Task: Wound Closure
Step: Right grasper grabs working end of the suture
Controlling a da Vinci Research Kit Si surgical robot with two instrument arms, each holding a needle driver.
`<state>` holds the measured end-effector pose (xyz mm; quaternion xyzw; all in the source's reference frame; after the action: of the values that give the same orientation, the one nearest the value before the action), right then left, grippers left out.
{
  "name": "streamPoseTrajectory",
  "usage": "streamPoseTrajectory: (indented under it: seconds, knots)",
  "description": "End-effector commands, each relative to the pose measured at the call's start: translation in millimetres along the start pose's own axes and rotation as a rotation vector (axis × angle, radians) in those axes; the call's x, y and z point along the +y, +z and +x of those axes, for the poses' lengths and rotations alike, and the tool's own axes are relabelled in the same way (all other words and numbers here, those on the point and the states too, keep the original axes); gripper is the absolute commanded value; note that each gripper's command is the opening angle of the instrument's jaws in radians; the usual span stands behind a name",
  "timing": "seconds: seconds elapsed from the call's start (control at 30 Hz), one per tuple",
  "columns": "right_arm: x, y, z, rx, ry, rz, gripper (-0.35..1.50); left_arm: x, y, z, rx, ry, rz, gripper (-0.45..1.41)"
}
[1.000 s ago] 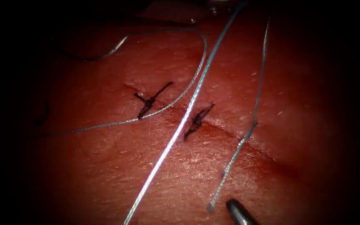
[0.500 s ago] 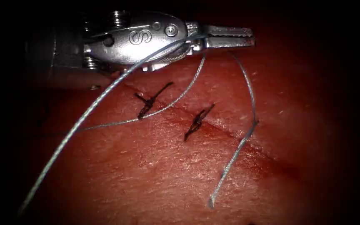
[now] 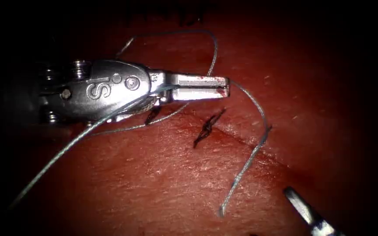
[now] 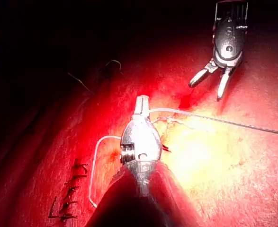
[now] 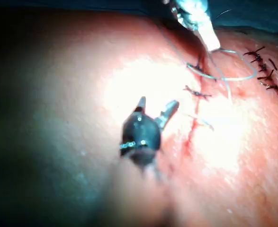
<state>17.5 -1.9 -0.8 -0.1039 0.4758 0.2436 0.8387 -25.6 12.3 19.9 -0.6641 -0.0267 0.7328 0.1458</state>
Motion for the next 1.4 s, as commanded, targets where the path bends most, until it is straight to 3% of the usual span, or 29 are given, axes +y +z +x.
streamPoseTrajectory:
  seconds: [0.03,0.3,0.57,0.7,0.9,1.13,1.27,1.3,1.4]
  knots:
    - [-1.0,0.9,-0.2,0.001,0.001,0.0,0.88,0.0,0.6,-0.4,0.002,0.001,0.003,-0.45]
    - [-1.5,2.4,-0.3,-0.03,0.002,0.004,0.91,0.3,0.7,-0.4,0.004,0.002,0.005,-0.45]
    - [-0.6,3.2,-1.7,-0.03,-0.004,0.004,0.71,1.1,-0.2,-0.4,-0.001,0.004,0.009,-0.45]
    - [0.9,3.3,-1.1,-0.047,0.002,0.037,0.61,2.2,-0.6,-0.7,-0.011,0.011,0.024,-0.45]
    - [3.1,3.9,-0.3,-0.062,0.013,0.075,0.62,3.3,-1.8,-1.2,-0.035,0.019,0.043,-0.45]
    - [2.8,4.2,-1.4,-0.057,0.004,0.072,0.62,4.2,-2.4,-1.0,-0.039,0.02,0.047,-0.45]
    - [2.6,5.0,-1.0,-0.065,0.006,0.079,0.36,5.8,-1.6,-0.2,-0.046,0.019,0.063,-0.45]
    - [2.7,5.2,-0.9,-0.072,0.008,0.082,0.07,6.0,-1.3,0.1,-0.04,0.016,0.066,-0.45]
    - [4.2,5.7,0.1,-0.075,-0.015,0.084,0.09,6.6,-0.7,0.2,-0.031,0.016,0.058,-0.45]
